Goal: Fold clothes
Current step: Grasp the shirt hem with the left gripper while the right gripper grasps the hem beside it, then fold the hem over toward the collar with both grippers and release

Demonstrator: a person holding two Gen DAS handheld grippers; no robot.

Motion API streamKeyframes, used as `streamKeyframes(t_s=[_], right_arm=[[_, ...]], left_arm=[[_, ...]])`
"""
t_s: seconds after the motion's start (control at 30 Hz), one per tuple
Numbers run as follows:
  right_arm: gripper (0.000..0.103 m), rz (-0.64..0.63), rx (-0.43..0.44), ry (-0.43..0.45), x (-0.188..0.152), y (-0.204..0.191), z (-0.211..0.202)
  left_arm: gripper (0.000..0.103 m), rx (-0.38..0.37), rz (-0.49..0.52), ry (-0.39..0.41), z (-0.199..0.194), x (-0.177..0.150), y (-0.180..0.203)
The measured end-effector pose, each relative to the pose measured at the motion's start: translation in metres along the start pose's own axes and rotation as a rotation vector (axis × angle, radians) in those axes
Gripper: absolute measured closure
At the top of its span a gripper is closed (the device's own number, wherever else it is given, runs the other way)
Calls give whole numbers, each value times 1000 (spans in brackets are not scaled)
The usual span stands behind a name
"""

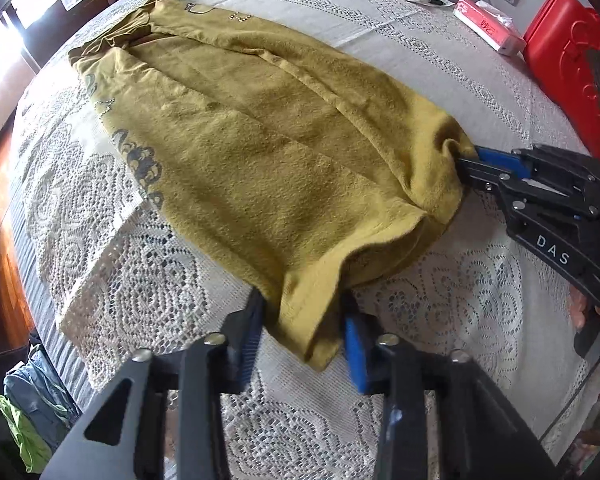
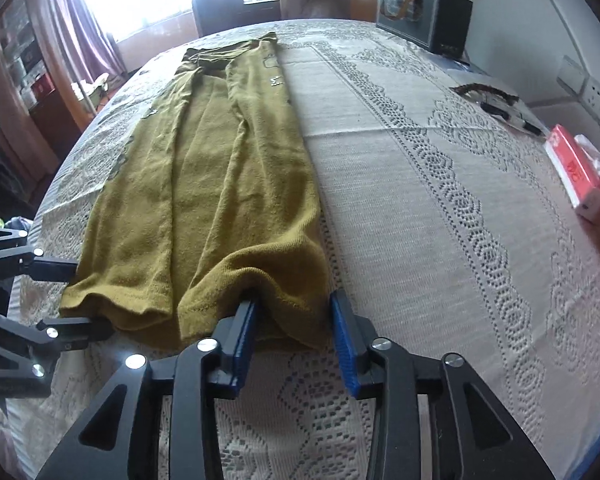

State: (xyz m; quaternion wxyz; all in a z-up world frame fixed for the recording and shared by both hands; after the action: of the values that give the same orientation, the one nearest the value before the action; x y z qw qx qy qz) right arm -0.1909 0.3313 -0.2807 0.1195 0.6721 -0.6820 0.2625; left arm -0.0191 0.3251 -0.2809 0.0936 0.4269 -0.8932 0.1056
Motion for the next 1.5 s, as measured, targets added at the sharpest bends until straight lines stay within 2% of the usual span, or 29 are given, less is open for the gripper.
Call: streamKeyframes(t_s=[0.03, 0.1, 0.27, 0.47, 0.63, 0.8, 1.0, 1.13, 1.23, 1.27, 1.3, 1.33, 1.37, 1.4, 1.5], right_arm=[[94, 16, 4, -2, -2, -2, -2], [94, 47, 19, 2, -5, -8, -8], [94, 80, 81, 98, 4, -36, -51], [94, 111, 98, 198, 54, -51, -73], [94, 129, 105, 231, 106, -57, -62], [94, 126, 103, 251, 176, -60, -32], [94, 149, 107, 253, 285, -56, 42], [94, 151, 118, 198, 364, -50, 110], [94, 173, 124, 143, 407, -47, 160], [93, 182, 126, 113, 417, -45, 177], [92, 193, 127, 84, 424, -44, 191], [89, 206, 130, 62, 429, -42, 202], [85, 223, 134, 54, 433, -40, 209], [83, 240, 138, 52, 436, -38, 213], [80, 294, 133, 81, 440, -28, 210]], left_arm=[[85, -12, -11, 6, -6, -1, -6], [87, -36, -31, 19, -20, -2, -19], [87, -36, -8, 162, -84, 4, -49], [87, -69, -47, 204, -96, 54, -52], [87, -78, -81, 216, -95, 87, -97], [87, -99, -123, 216, -70, 147, -153], [87, -131, -143, 193, -10, 244, -234], [87, -141, -148, 135, 39, 300, -284], [86, -145, -143, 104, 70, 331, -311], [84, -142, -145, 97, 77, 339, -319], [75, -135, -149, 96, 83, 347, -327], [55, -129, -154, 104, 85, 352, -334], [43, -122, -159, 112, 87, 357, -341], [24, -117, -163, 122, 88, 361, -347], [22, -120, -131, 116, 88, 360, -352]])
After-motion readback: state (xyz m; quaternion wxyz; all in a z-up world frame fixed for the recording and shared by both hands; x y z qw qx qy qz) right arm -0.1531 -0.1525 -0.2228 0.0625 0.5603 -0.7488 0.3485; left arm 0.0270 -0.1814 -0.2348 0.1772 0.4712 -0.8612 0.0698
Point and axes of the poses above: each gripper's, at about its wrist camera, not at the fingertips, and z roughly the way its jaws point, y to its right, x to its top, the point moved 8 cm from there along z, roughly the way its jaws point, and after that the axes turned 9 degrees about x, right-handed, at the moved point
